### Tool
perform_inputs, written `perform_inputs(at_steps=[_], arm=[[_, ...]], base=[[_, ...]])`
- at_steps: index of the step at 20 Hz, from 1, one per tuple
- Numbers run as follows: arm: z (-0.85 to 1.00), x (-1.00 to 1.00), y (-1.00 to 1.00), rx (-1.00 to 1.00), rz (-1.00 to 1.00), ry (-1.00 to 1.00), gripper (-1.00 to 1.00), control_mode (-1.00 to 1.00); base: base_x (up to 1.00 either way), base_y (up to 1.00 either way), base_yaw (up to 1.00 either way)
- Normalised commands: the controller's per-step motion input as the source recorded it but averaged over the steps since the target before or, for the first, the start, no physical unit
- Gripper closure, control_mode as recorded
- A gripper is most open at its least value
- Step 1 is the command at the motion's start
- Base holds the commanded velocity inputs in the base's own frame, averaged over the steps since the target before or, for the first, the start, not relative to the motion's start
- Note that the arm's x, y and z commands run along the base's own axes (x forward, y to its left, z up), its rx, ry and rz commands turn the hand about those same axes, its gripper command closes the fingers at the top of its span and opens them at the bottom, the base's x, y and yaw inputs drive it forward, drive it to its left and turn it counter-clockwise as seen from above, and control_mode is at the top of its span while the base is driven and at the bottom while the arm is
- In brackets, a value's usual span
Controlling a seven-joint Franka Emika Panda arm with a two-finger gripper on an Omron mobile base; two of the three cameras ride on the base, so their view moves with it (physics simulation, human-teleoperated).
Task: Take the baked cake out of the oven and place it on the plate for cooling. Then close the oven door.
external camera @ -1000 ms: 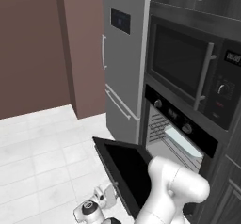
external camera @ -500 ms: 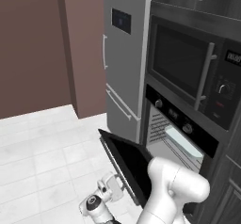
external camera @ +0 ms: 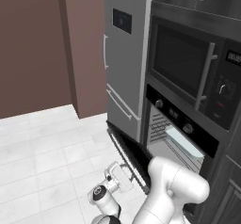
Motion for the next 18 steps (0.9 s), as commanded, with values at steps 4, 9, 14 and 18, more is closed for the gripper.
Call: perform_inputs(at_steps=[4,9,14,18], arm=[[0.04,0.5,-0.76,-0.29,-0.3,-0.02,-1.0,-1.0],[0.01,0.46,-0.89,-0.26,-0.27,-0.03,-1.0,-1.0],[0.05,0.42,-0.95,-0.17,-0.21,-0.05,-1.0,-1.0],[0.05,0.46,-0.98,-0.11,-0.18,-0.04,-1.0,-1.0]], base=[[0.0,0.0,0.0],[0.0,0.0,0.0],[0.0,0.0,0.0],[0.0,0.0,0.0]])
